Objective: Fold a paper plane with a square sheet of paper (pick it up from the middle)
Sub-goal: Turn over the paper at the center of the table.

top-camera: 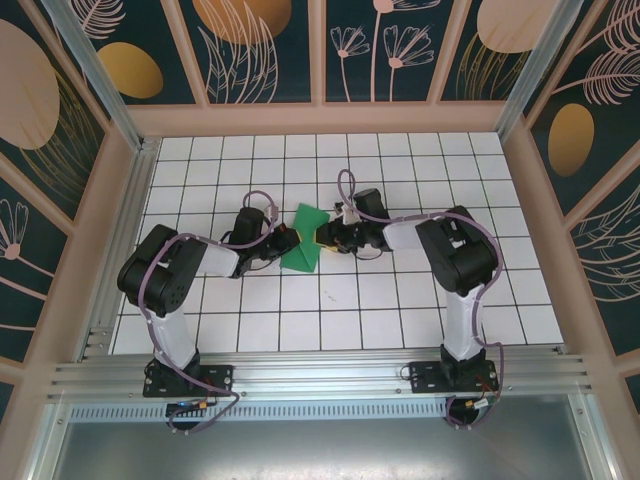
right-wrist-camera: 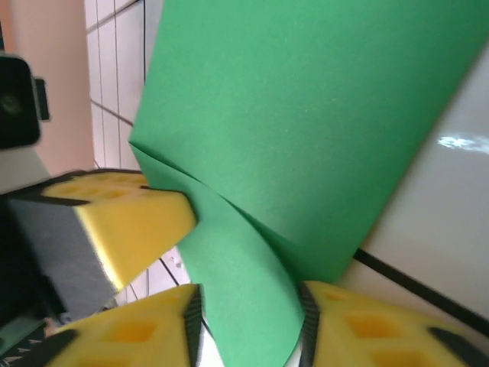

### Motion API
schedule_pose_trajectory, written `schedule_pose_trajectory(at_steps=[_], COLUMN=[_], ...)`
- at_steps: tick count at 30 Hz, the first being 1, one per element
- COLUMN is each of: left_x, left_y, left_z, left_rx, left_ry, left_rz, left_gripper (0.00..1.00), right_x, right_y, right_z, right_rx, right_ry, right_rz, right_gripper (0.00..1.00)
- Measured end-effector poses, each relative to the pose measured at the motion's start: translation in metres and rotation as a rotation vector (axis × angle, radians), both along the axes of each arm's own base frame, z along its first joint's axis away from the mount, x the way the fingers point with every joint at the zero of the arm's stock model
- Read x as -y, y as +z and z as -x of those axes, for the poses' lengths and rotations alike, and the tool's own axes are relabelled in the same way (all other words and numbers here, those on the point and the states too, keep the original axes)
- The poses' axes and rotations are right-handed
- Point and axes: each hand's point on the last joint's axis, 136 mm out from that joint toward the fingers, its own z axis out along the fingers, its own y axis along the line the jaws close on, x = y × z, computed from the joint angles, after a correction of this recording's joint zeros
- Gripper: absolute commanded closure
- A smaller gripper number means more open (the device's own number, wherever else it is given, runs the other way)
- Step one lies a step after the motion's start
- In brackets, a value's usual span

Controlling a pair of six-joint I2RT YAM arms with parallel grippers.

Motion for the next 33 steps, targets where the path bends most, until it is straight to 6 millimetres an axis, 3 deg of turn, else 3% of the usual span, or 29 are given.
schedule_pose_trajectory(at_steps=[5, 10, 15, 19, 24, 33], left_x=[-0.010, -0.038, -0.078, -0.105, -0.114, -0.098], left_y=[0.019, 0.069, 0.118, 0.134, 0.124, 0.040], left_z=[-0.002, -0.011, -0.022, -0.022, -0.022, -0.015], left_rx=[0.066, 0.190, 0.286, 0.290, 0.250, 0.122], left_ry=[0.021, 0.091, 0.204, 0.256, 0.247, 0.082], left_rz=[-0.062, -0.229, -0.485, -0.736, -1.006, -1.412], left_gripper=[1.00, 1.00, 1.00, 1.00, 1.00, 1.00], right_x=[0.025, 0.056, 0.082, 0.102, 0.123, 0.154], right_y=[0.041, 0.081, 0.095, 0.096, 0.105, 0.117], right_z=[-0.017, -0.030, -0.029, -0.026, -0.024, -0.022], right_rx=[0.113, 0.252, 0.314, 0.330, 0.349, 0.353], right_ry=[-0.107, -0.248, -0.365, -0.443, -0.539, -0.663], right_rz=[0.017, 0.073, 0.151, 0.214, 0.259, 0.267], right_gripper=[0.38, 0.31, 0.22, 0.16, 0.15, 0.15])
